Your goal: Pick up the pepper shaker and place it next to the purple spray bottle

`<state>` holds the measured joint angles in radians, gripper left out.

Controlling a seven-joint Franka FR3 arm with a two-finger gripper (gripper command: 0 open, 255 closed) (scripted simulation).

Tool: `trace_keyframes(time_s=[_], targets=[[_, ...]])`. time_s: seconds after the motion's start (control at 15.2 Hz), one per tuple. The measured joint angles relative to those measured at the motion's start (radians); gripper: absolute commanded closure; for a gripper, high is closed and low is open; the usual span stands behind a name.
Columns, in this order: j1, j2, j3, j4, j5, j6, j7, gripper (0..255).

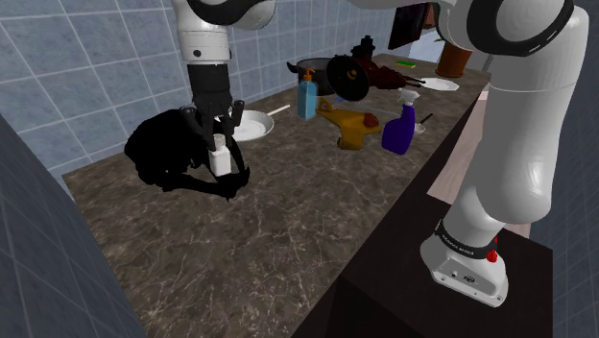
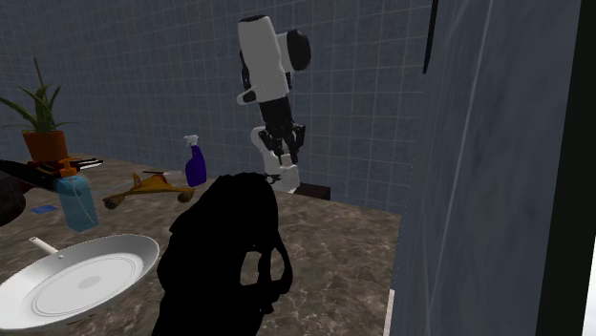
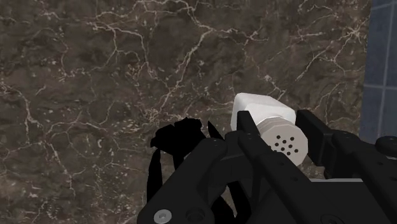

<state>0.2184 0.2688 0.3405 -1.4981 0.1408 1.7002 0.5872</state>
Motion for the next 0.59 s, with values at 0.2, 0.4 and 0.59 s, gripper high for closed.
trace_keyframes(time_s=[0.2, 0.4, 0.59], targets=[[0.001, 0.002, 0.000, 0.044, -0.002, -0.041, 0.007, 255], [0.002, 0.007, 0.001, 0.089, -0.003, -0.081, 0.014, 255], [0.006, 0.017, 0.002, 0.142, -0.007, -0.122, 0.025, 255]])
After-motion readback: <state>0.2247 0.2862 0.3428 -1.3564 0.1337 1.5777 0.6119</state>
